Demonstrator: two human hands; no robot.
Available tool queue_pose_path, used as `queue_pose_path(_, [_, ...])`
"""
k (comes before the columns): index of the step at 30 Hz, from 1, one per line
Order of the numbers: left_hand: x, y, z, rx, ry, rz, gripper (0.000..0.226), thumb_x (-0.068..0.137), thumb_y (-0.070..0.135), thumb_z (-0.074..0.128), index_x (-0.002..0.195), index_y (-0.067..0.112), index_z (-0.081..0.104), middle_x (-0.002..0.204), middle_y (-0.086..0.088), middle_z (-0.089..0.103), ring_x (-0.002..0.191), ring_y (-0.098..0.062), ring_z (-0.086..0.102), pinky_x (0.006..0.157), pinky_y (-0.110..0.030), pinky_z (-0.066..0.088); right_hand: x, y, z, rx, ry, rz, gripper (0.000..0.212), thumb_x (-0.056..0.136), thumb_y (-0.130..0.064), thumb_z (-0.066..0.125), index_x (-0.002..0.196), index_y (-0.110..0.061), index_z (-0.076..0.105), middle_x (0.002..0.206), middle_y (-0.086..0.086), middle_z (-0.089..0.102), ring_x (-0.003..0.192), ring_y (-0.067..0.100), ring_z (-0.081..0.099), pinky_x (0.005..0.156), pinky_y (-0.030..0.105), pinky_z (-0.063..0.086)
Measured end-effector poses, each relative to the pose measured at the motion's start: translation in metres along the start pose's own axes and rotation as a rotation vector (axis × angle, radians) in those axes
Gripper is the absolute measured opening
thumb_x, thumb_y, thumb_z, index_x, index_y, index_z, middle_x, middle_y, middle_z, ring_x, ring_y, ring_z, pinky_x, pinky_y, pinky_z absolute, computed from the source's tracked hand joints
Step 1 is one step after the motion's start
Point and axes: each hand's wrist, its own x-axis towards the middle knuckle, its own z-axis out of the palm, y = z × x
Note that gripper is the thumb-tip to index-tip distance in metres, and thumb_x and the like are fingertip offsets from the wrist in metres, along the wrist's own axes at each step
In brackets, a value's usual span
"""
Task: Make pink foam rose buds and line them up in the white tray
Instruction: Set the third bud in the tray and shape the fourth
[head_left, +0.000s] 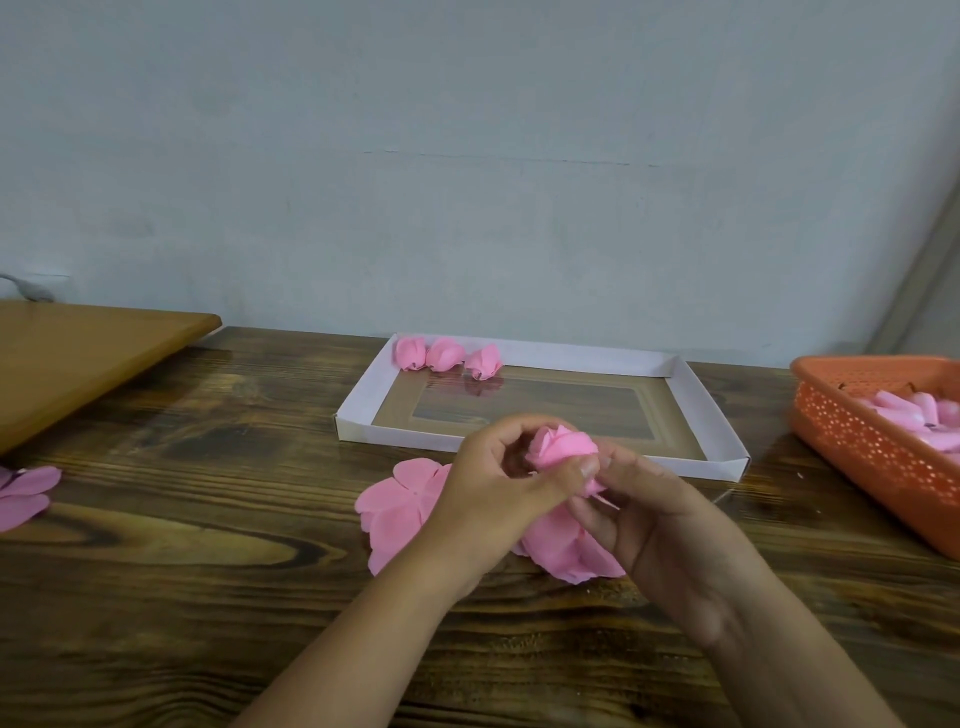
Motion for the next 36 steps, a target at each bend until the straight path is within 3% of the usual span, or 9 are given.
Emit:
queue_pose_path(4, [-0.007,0.003,0.009,-0.143,-0.083,-0.126,0.055,0.067,0.034,0.085,0.119,0.035,0.068,0.113,0.011,0.074,0.099,-0.009,0.073,0.067,-0.028,0.060,-0.001,0.017,0.014,0.191,-0.133,0.052,0.043,0.088,-0.011,0.065,0.126,0.009,0.060,0.106,0.021,0.068,0.088,0.024,0.071,0.071,0.031,0.061])
queue_pose_path(10, [-0.011,0.007,0.012,-0.168,-0.046,-0.106,0.038,0.074,0.051,0.073,0.102,0.027,0.079,0.101,-0.008,0.078,0.099,-0.050,0.068,0.077,-0.058,0.058,-0.002,0.024,0.019,0.136,-0.176,0.007,0.027,0.094,-0.009,0.062,0.117,0.002,0.069,0.108,0.018,0.069,0.088,0.019,0.070,0.072,0.027,0.060])
queue_pose_path(12, [-0.011,0.006,0.012,-0.166,-0.007,-0.127,0.035,0.073,0.053,0.069,0.096,0.029,0.080,0.100,-0.002,0.079,0.100,-0.039,0.073,0.088,-0.067,0.052,-0.002,0.028,0.019,0.094,-0.144,-0.015,0.028,0.092,-0.006,0.064,0.119,0.001,0.069,0.116,0.020,0.069,0.098,0.021,0.070,0.082,0.030,0.061])
queue_pose_path(15, [-0.008,0.005,0.011,-0.269,0.001,-0.184,0.033,0.077,0.054,0.068,0.087,0.025,0.080,0.107,-0.004,0.077,0.098,-0.028,0.074,0.084,-0.053,0.058,-0.002,0.029,0.021,0.032,-0.084,-0.021,0.021,0.087,-0.009,0.071,0.107,-0.006,0.076,0.108,0.017,0.072,0.093,0.022,0.073,0.076,0.030,0.062])
queue_pose_path(19, [-0.007,0.009,0.005,-0.482,-0.062,-0.301,0.034,0.085,0.057,0.062,0.070,0.029,0.073,0.109,0.010,0.076,0.078,-0.020,0.052,0.055,-0.025,0.045,-0.004,0.022,0.019,-0.233,-0.046,0.055,0.022,0.088,-0.028,0.072,0.100,-0.010,0.076,0.092,0.011,0.070,0.069,0.015,0.066,0.056,0.024,0.055])
queue_pose_path(24, [-0.005,0.006,0.004,-0.530,-0.133,-0.343,0.034,0.083,0.058,0.064,0.067,0.031,0.077,0.099,0.012,0.077,0.091,-0.015,0.060,0.081,-0.031,0.043,-0.006,0.023,0.017,-0.304,-0.119,0.154,0.025,0.088,-0.033,0.071,0.090,-0.009,0.079,0.078,0.009,0.072,0.056,0.012,0.060,0.047,0.020,0.048])
queue_pose_path(28, [-0.005,0.003,0.004,-0.587,-0.171,-0.362,0.032,0.074,0.056,0.074,0.064,0.027,0.064,0.100,0.006,0.076,0.088,-0.018,0.043,0.063,-0.033,0.050,-0.005,0.024,0.014,-0.276,-0.135,0.144,0.019,0.081,-0.024,0.070,0.083,-0.008,0.079,0.071,0.006,0.070,0.052,0.009,0.056,0.044,0.017,0.042])
queue_pose_path(31, [-0.006,0.003,0.005,-0.544,-0.166,-0.354,0.032,0.079,0.055,0.072,0.066,0.026,0.065,0.091,0.003,0.074,0.063,-0.020,0.047,0.042,-0.028,0.051,-0.006,0.027,0.015,-0.375,-0.063,0.036,0.016,0.077,-0.021,0.069,0.073,-0.008,0.078,0.064,0.008,0.066,0.050,0.008,0.051,0.044,0.017,0.039])
queue_pose_path(36, [-0.006,0.007,0.007,-0.496,-0.092,-0.354,0.031,0.081,0.050,0.067,0.062,0.027,0.065,0.072,0.004,0.066,0.058,-0.015,0.057,0.053,-0.025,0.043,-0.007,0.036,0.015,-0.851,-0.015,-0.379,0.029,0.086,-0.012,0.060,0.060,-0.002,0.068,0.053,0.015,0.053,0.051,0.011,0.043,0.049,0.022,0.036])
